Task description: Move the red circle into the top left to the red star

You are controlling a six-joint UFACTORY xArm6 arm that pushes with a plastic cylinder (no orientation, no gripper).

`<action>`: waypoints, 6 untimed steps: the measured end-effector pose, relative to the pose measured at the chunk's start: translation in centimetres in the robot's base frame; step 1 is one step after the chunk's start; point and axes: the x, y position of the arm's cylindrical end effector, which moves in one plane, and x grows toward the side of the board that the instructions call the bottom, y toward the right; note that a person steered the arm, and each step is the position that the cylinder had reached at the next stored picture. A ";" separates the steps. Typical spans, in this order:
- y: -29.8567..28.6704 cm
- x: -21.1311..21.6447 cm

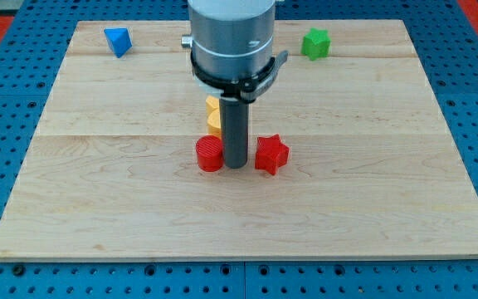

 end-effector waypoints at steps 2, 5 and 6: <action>-2.8 3.4; -9.5 -0.9; -4.2 -0.9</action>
